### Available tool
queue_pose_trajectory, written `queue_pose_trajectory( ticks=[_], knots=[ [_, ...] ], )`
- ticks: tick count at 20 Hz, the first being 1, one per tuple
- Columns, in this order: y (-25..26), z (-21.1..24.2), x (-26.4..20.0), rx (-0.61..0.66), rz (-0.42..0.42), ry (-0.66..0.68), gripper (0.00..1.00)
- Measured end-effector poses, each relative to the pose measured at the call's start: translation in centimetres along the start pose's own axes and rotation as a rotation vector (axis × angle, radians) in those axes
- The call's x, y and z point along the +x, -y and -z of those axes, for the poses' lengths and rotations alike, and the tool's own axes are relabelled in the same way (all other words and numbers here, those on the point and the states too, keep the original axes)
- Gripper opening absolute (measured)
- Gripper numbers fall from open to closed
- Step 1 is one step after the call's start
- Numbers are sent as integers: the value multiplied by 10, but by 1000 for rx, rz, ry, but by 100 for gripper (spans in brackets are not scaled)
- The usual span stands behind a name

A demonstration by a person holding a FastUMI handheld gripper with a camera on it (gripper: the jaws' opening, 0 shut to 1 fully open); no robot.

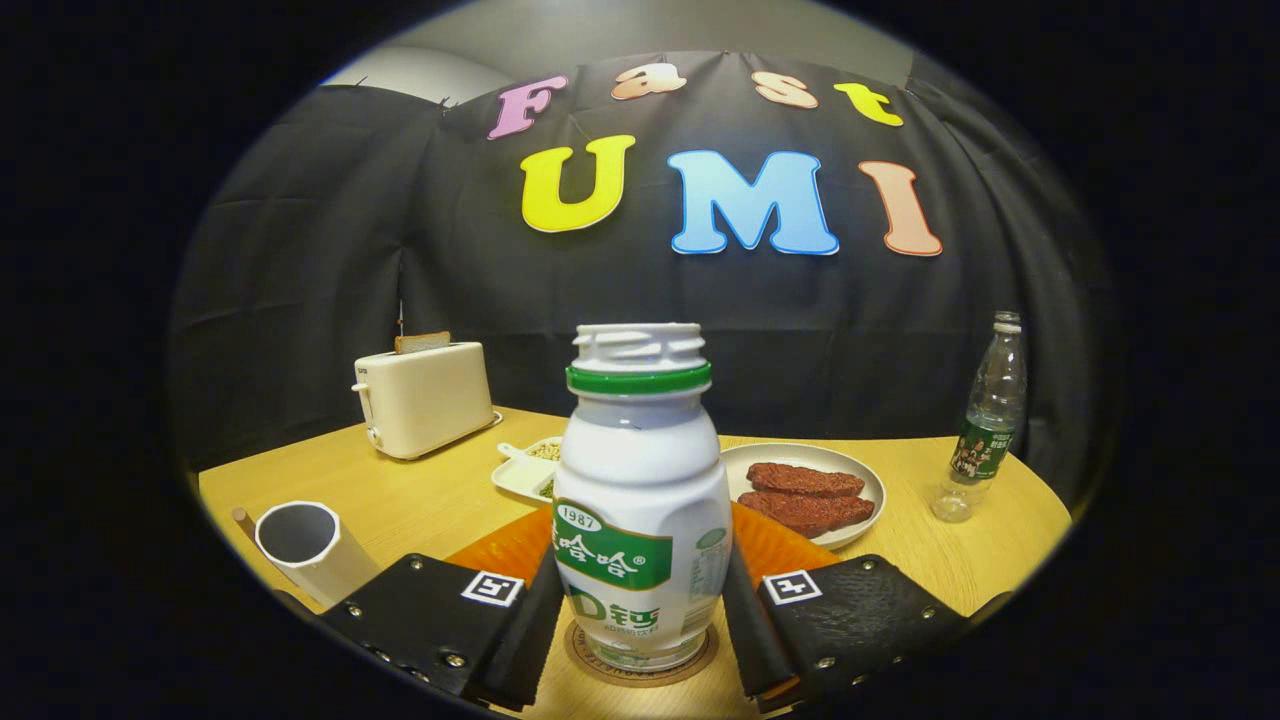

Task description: Take the bottle from table, then pour the juice into the cup, finally place the bottle on the coaster

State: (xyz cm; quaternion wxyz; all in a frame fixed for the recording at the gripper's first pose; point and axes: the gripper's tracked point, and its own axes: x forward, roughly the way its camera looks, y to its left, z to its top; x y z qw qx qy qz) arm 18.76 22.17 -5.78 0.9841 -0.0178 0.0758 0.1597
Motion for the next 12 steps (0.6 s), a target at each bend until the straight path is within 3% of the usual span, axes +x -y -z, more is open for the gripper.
queue_pose_trajectory(
  ticks=[12],
  knots=[
    [-2, 8, -1, 2, -11, 6, 75]
  ],
)
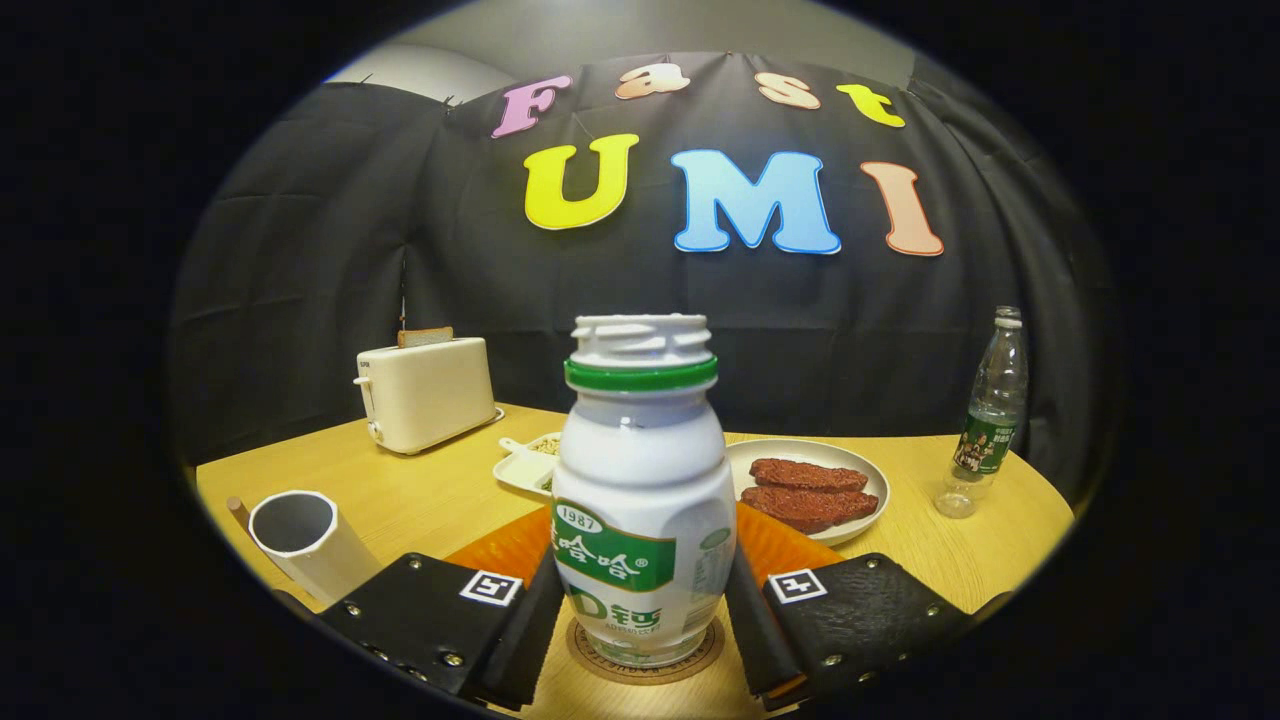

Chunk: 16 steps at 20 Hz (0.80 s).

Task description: Take the bottle from table, then pour the juice into the cup, finally place the bottle on the coaster

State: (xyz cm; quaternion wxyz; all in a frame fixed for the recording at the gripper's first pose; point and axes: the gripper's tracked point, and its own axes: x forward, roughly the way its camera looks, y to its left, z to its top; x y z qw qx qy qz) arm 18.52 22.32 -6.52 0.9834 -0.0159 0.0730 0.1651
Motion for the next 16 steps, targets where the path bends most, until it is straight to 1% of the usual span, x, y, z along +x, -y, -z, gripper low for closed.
queue_pose_trajectory(
  ticks=[1, 2, 3, 4, 10, 16],
  knots=[
    [-2, -1, 0, 12, -7, 6, 76],
    [1, -2, 0, 18, 3, 11, 80],
    [4, -5, 0, 15, 14, 17, 87],
    [4, -6, 0, 7, 23, 22, 99],
    [6, -20, -18, -2, 45, 31, 99],
    [8, -45, -51, -11, 90, 43, 99]
  ],
)
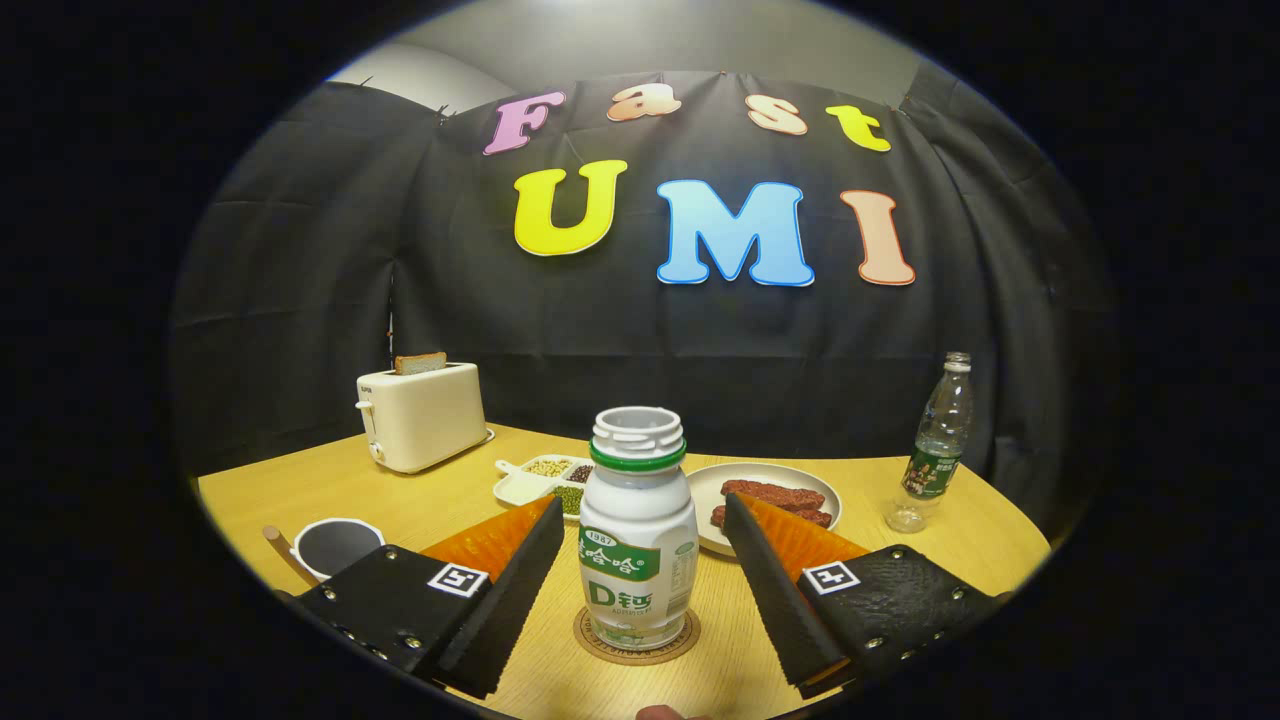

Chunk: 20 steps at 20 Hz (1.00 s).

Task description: Take the bottle from table, then pour the juice into the cup, finally place the bottle on the coaster

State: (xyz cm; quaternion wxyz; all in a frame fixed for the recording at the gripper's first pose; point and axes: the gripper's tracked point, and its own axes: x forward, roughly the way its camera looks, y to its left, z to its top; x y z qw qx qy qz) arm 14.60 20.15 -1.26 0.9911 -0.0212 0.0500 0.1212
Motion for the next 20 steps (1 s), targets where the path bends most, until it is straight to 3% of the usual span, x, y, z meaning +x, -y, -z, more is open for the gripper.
queue_pose_trajectory(
  ticks=[13, 20],
  knots=[
    [23, -110, -77, -5, 101, 91, 99],
    [28, -140, -113, -42, 137, 133, 99]
  ],
)
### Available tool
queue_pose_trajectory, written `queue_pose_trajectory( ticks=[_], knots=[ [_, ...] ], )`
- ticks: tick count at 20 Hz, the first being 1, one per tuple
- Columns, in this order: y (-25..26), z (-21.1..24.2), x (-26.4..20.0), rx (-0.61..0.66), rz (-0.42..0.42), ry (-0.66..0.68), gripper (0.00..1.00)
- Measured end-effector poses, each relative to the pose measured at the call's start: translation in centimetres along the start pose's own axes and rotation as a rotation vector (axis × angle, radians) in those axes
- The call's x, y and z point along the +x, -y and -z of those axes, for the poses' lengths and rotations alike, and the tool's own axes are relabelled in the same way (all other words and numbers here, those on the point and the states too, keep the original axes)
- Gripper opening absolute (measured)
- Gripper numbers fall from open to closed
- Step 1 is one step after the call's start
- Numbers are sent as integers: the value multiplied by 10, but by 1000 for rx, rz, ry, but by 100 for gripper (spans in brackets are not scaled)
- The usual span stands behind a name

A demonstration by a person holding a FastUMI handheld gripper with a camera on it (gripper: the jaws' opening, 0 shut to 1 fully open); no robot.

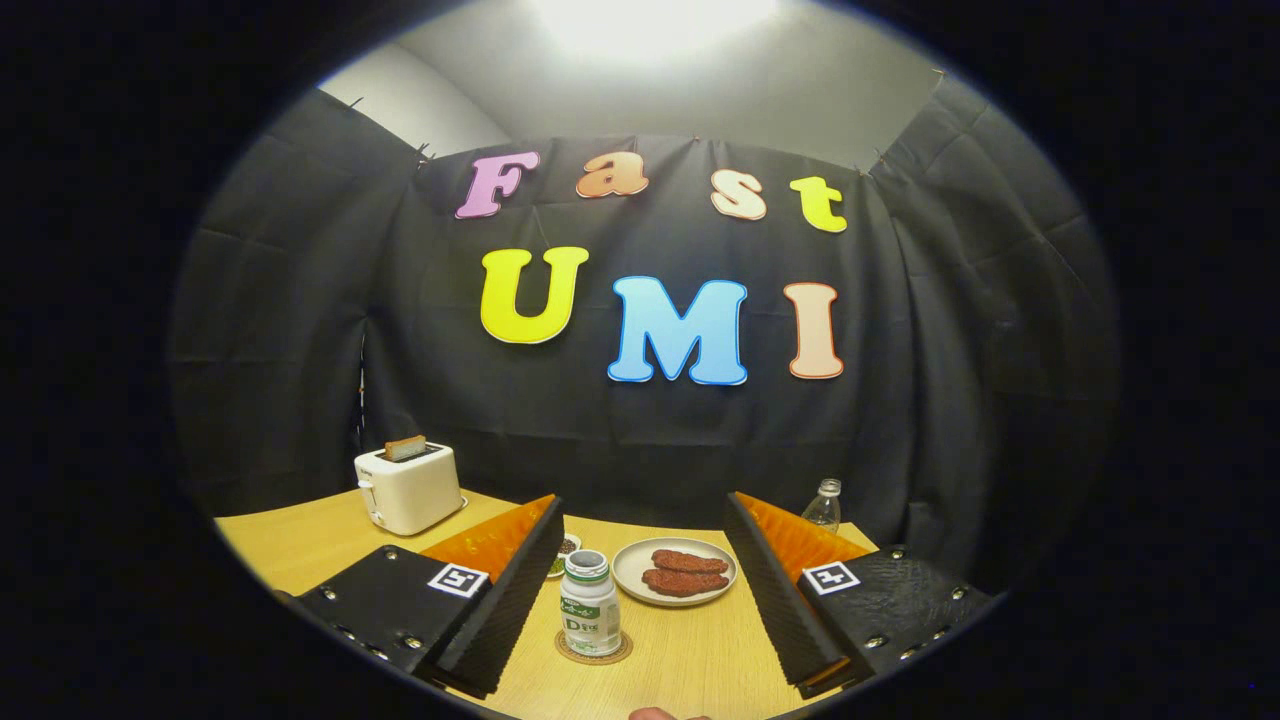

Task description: Take the bottle from table, then pour the juice into the cup, finally place the bottle on the coaster

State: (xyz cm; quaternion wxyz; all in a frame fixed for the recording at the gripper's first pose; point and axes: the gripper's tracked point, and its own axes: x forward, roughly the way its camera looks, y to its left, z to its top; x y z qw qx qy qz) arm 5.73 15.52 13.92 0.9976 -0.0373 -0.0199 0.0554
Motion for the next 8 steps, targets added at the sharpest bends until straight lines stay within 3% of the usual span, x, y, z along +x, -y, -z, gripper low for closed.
queue_pose_trajectory(
  ticks=[8],
  knots=[
    [4, 7, -17, -20, -11, 3, 99]
  ],
)
